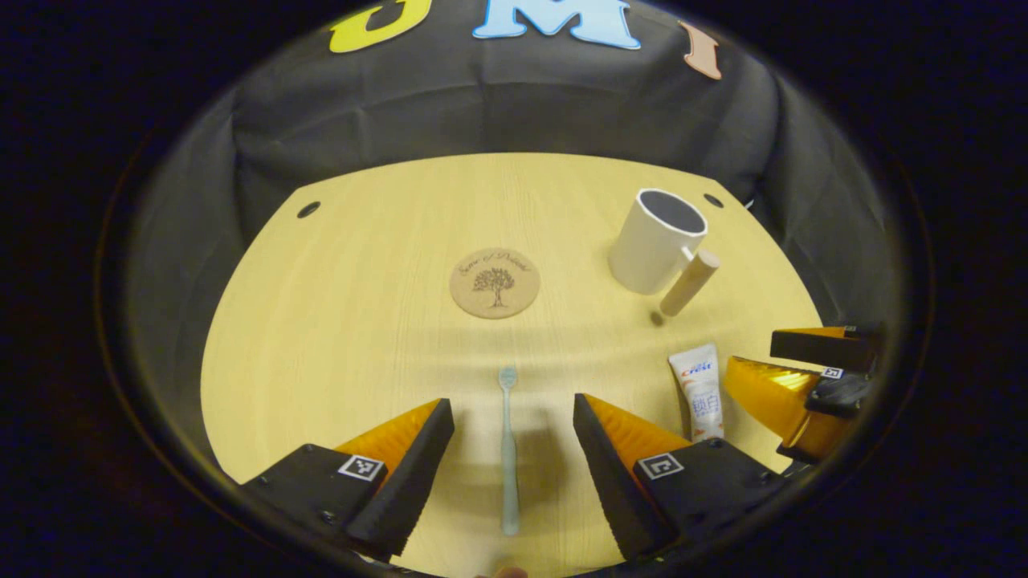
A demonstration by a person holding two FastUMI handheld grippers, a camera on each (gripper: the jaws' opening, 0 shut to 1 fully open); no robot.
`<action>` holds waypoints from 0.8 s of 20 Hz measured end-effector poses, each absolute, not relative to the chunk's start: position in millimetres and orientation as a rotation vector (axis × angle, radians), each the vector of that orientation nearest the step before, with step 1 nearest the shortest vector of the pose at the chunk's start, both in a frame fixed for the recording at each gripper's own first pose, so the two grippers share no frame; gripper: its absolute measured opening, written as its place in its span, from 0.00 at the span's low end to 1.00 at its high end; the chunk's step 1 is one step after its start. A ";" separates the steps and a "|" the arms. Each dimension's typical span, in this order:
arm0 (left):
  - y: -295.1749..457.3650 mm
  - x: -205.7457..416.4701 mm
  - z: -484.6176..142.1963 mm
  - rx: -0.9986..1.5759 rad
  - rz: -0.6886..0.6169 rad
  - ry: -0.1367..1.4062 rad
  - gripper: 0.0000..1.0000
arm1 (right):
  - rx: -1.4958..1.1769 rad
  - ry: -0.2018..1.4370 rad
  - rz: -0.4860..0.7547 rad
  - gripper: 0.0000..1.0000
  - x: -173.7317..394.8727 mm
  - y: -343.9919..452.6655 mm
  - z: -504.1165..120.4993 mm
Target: Put the toothbrush and toothpaste on the desktop into the cup, then pick up the cup and place it on the coaster on the desktop.
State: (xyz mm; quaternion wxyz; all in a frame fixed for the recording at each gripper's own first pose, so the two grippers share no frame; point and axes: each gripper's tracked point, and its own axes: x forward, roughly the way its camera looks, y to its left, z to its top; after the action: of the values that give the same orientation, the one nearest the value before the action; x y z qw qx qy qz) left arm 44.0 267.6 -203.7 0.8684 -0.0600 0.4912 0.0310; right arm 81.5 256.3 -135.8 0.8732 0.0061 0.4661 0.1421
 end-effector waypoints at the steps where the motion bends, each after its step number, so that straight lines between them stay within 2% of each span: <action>1: 266.2 41.3 -210.9 -0.124 0.065 1.063 0.99 | 0.013 0.997 0.296 0.91 80.3 256.8 -143.9; 11: 257.4 13.6 -250.9 -0.153 0.056 1.331 0.98 | 0.023 1.203 0.306 0.92 65.9 264.0 -189.6; 16: 260.1 9.1 -256.7 -0.146 0.072 1.372 0.96 | 0.017 1.233 0.309 0.94 65.7 265.4 -201.2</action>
State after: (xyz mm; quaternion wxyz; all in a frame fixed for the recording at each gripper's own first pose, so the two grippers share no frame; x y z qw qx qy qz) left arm 9.1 260.1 -256.7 0.7707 -0.0673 0.6328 0.0332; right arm 65.7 265.4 -201.2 0.8047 0.0077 0.5759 0.1443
